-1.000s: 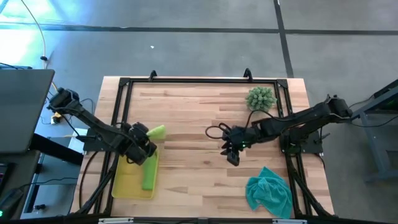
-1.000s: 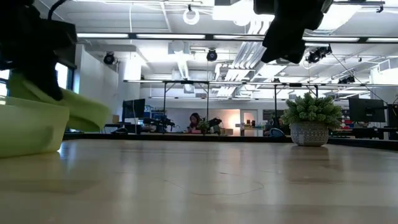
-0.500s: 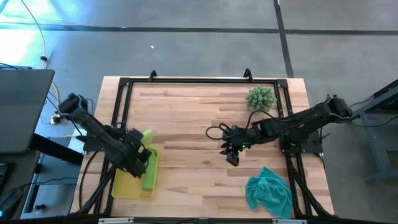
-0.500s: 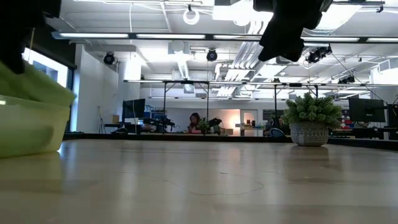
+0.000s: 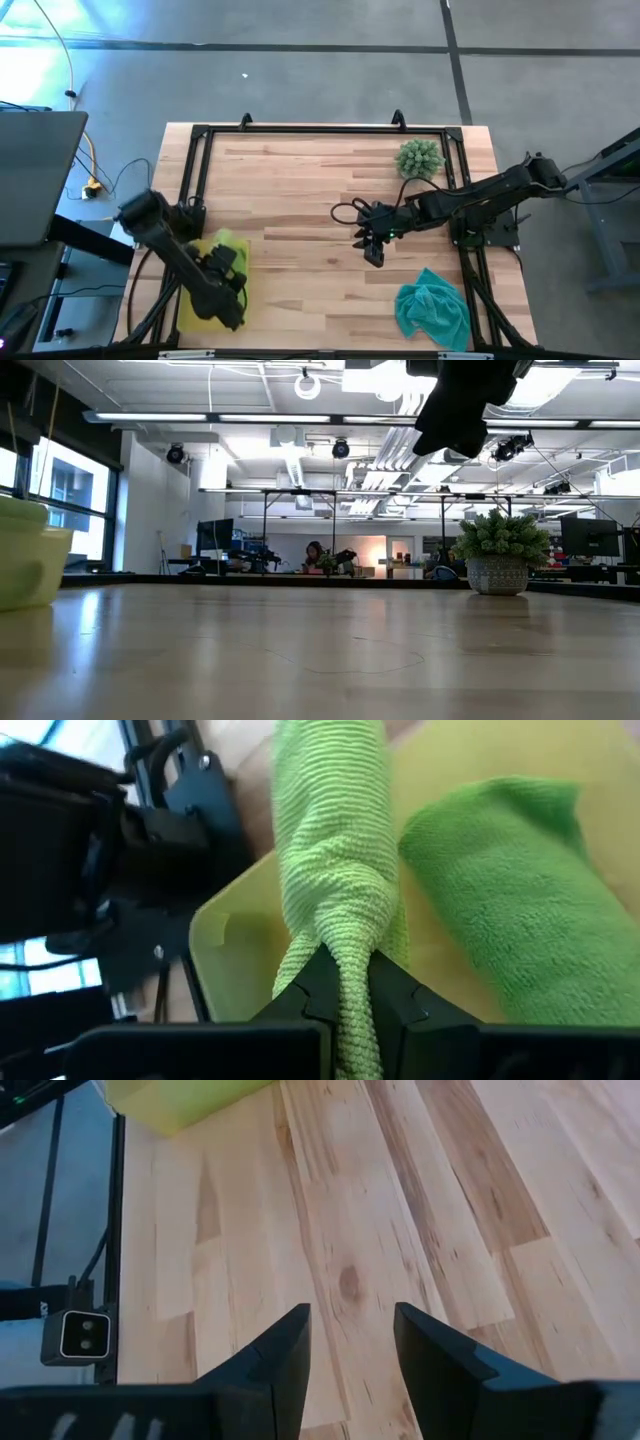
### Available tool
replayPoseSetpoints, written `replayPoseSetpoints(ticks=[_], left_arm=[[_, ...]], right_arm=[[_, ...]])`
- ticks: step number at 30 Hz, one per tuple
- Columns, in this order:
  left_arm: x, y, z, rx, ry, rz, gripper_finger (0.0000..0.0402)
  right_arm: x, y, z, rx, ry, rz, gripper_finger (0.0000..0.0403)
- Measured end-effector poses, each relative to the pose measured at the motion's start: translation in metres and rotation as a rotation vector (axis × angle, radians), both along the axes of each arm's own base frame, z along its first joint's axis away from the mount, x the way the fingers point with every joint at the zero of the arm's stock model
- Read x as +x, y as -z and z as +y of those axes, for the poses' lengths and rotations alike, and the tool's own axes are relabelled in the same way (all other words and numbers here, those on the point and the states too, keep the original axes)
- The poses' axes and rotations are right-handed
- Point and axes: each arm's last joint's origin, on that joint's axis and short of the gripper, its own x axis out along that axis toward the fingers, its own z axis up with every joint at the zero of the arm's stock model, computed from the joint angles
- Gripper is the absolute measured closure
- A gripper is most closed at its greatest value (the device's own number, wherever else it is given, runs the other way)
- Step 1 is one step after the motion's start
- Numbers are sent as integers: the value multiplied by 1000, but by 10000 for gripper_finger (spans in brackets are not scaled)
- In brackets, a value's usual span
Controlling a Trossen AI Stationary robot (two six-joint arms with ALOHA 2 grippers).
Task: Roll microfiber towels into tight, uniform cylinder then place into a basket
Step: Put the light green microfiber towel into the yellow bin
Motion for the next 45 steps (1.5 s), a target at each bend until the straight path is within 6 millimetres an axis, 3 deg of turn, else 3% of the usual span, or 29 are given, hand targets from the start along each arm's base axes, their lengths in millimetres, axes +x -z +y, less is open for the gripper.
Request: replayPoseSetpoints(ticks=[4, 8, 14, 26, 37, 45], left_arm=[[3, 8, -12, 45, -10, -29, 392], [4, 11, -12, 110, 24, -82, 392], [1, 8, -15, -3, -14, 25, 392], [-11, -9, -52, -38, -47, -106, 392], [-15, -14, -65, -121, -105, -57, 392], [0, 15, -75, -116, -126, -97, 392]], right_arm=[[0, 0, 0, 0, 0, 0, 263], [0, 0, 0, 0, 0, 0, 263], [0, 0, 0, 25, 26, 5, 263], [0, 0, 0, 18, 18, 3, 263], [0, 0, 0, 30, 30, 6, 263], [0, -1, 0, 31, 30, -1, 263]])
